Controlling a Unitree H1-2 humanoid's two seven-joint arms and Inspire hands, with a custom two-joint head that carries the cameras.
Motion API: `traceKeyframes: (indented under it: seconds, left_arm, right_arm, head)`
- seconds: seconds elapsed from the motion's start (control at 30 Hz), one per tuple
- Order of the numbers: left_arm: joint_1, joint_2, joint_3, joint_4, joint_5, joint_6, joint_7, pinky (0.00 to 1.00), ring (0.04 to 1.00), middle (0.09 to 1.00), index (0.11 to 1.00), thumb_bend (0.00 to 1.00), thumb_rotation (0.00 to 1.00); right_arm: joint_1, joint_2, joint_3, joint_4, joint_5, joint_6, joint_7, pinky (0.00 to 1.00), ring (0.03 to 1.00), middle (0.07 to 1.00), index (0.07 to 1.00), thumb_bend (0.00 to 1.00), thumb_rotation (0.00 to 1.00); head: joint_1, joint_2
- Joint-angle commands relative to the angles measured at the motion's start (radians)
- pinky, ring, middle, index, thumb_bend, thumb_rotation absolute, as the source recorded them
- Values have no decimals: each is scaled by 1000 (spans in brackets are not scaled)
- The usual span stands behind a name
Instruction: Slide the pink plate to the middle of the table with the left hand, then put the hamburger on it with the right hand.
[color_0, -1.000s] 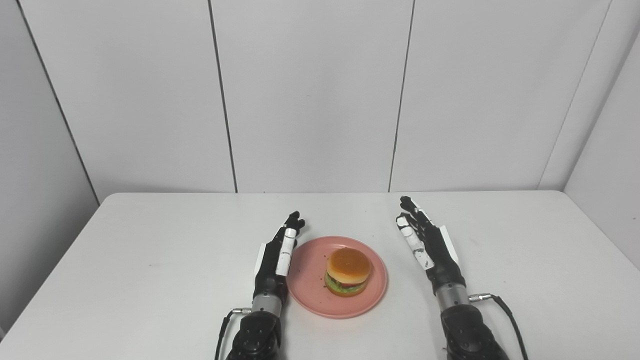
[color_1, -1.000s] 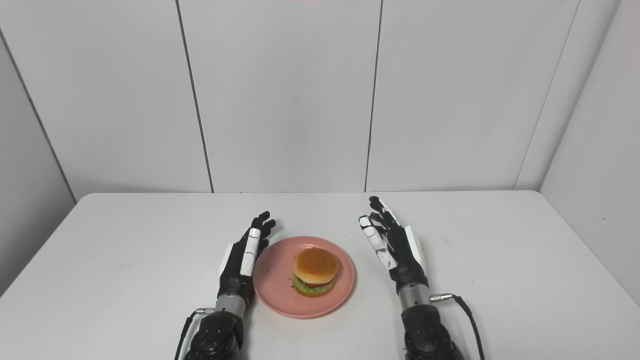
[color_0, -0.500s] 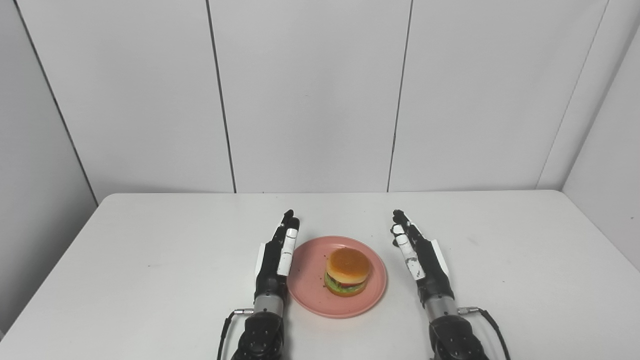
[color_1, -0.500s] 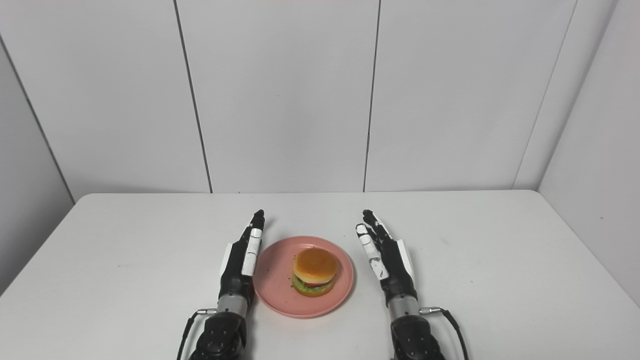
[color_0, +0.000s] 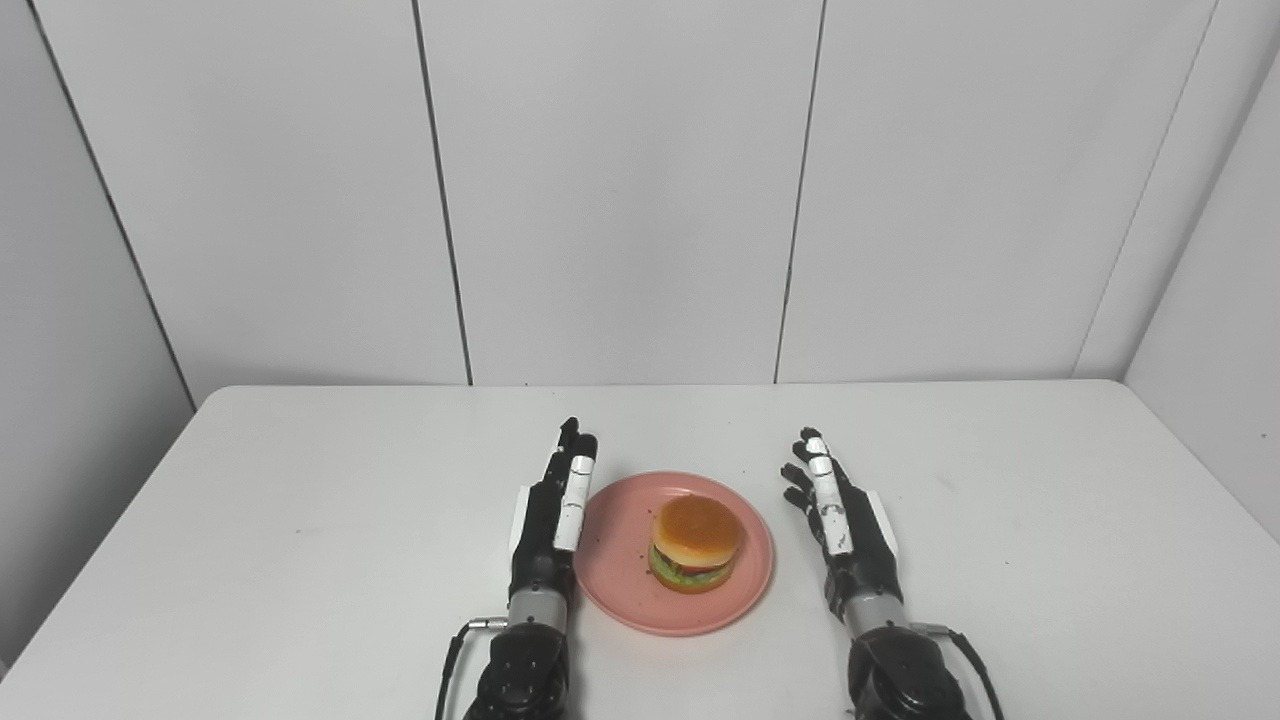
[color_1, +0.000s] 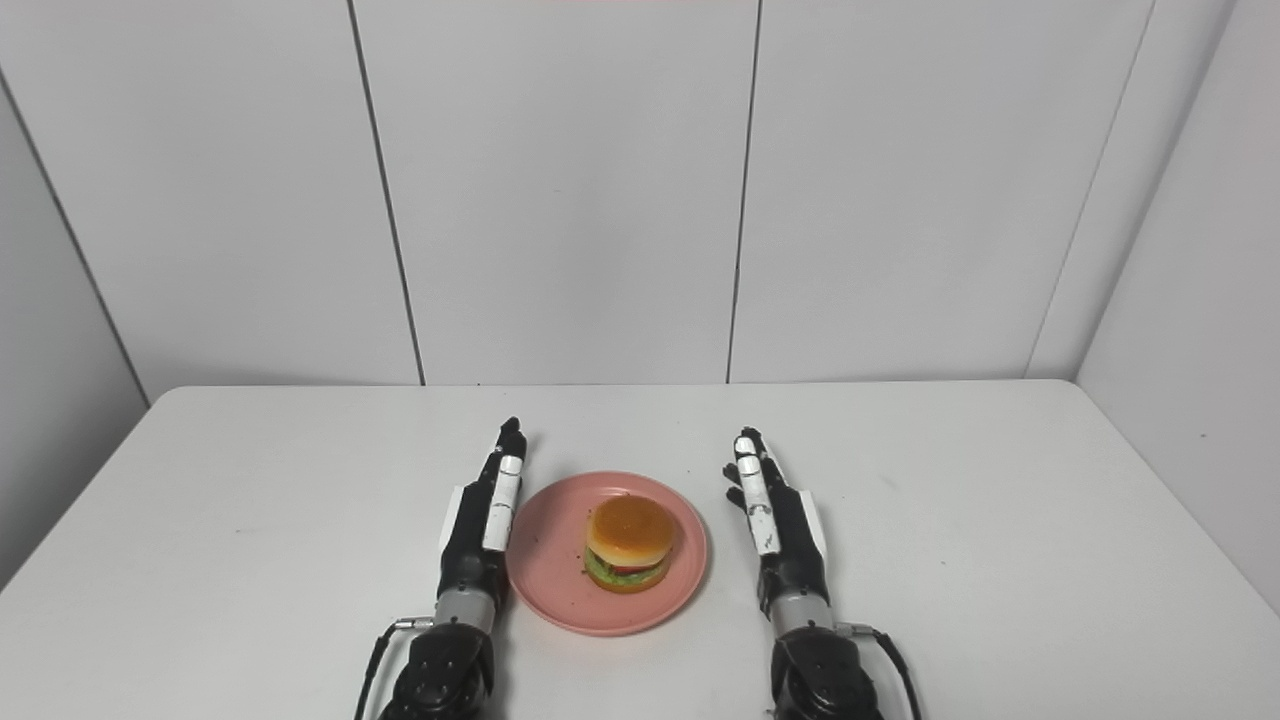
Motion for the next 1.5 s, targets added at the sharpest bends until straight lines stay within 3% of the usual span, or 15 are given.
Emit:
traceKeyframes:
  seconds: [0.0,1.47]
  left_arm:
    - [9,4,6,23,-1,0,19,1000,1000,987,950,822,1000]
    - [15,9,3,12,3,16,13,1000,1000,974,944,793,1000]
  right_arm:
    - [-15,13,7,-15,2,39,10,889,892,933,932,776,1000]
    - [-9,10,15,-30,-3,59,5,892,903,943,929,755,1000]
  head:
    - [1,1]
    - [-5,1]
